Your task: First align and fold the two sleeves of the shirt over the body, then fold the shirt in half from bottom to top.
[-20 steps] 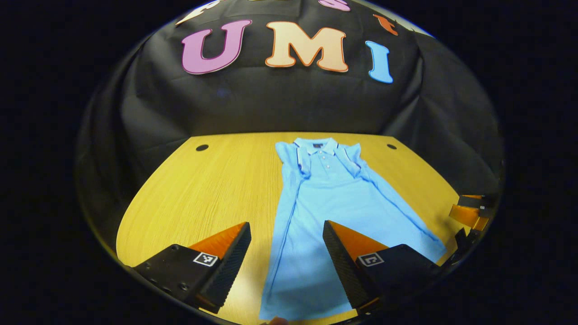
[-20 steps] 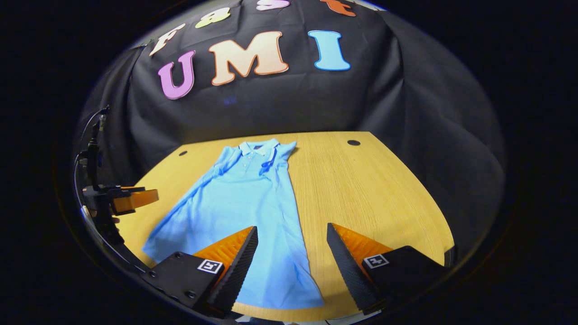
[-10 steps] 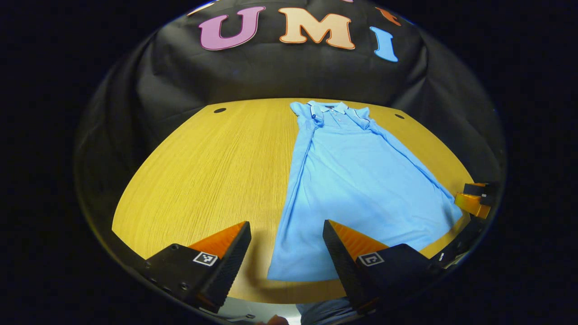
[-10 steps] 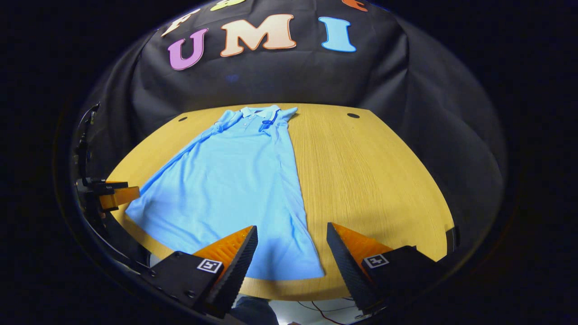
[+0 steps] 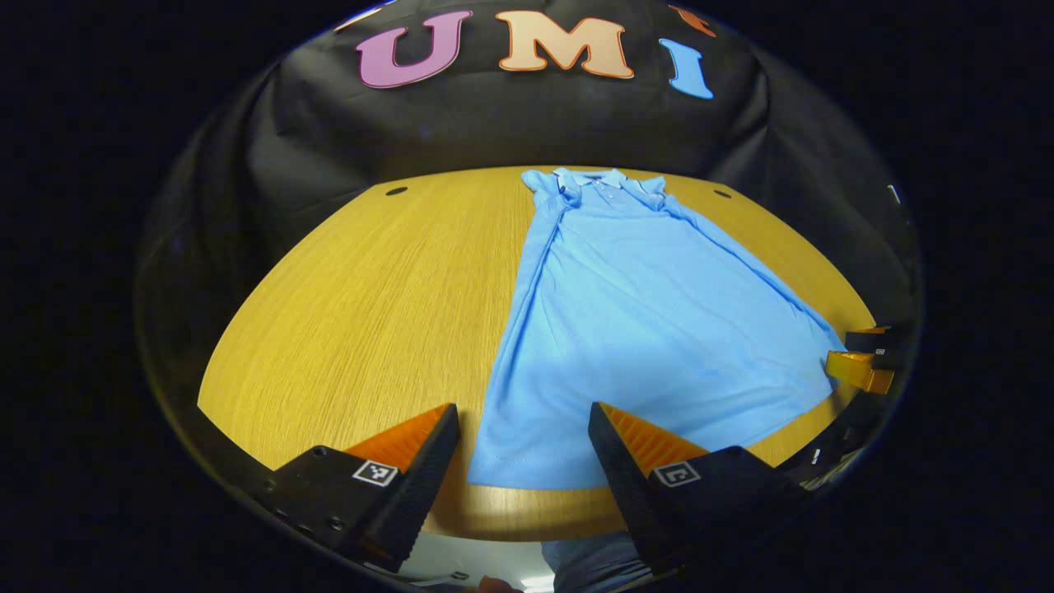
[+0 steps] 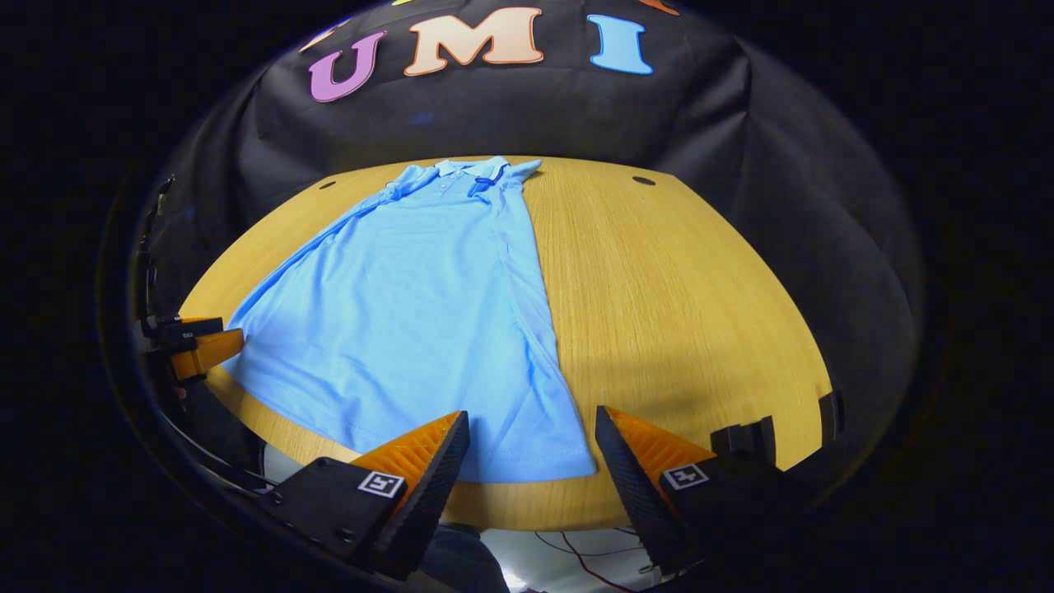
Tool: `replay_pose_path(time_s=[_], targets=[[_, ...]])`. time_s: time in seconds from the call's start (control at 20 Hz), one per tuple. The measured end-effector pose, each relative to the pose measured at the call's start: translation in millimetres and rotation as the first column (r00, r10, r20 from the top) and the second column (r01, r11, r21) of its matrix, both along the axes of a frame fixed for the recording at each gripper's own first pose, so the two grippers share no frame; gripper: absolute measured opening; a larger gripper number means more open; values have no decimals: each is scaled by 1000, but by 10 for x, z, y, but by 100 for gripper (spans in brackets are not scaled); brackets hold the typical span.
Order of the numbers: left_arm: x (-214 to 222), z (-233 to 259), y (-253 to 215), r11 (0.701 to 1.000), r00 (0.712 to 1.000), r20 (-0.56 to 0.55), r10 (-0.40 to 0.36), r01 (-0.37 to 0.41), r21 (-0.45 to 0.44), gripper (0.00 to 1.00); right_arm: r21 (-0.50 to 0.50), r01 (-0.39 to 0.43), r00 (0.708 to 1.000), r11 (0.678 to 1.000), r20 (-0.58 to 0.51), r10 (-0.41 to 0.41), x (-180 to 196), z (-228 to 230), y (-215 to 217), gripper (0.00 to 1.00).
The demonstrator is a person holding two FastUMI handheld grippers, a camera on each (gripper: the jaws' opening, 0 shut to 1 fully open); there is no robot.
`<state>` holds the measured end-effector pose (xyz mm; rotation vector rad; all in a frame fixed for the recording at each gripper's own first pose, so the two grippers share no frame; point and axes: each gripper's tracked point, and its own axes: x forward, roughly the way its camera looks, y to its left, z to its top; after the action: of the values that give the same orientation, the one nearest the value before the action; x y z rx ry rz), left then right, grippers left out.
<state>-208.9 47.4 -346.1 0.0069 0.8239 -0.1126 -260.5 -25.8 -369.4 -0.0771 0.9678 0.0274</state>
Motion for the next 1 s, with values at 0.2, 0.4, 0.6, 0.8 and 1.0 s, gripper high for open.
replay_pose_path(time_s=[0.2, 0.4, 0.6, 0.8, 1.0], targets=[[-32, 3, -67, 999, 998, 52, -31, 32, -15, 97, 34, 31, 999, 999, -14, -31, 43, -57, 83, 92], [-44, -4, -277, 997, 997, 53, -54, 57, -57, 59, 56, -27, 1000, 998, 7, 26, 3, -78, 341, 42], [-36, 8, -349, 988, 1000, 18, 13, -10, -155, 2, 70, -7, 1000, 998, -18, 8, 19, -84, 384, 5], [-44, 5, -361, 982, 997, -75, 18, -32, -188, 0, 141, 23, 999, 990, -46, -17, 42, -71, 376, 2], [-25, 51, -405, 989, 995, -100, -28, 13, -146, 0, 180, 31, 999, 983, -35, -25, 78, 16, 423, 2]])
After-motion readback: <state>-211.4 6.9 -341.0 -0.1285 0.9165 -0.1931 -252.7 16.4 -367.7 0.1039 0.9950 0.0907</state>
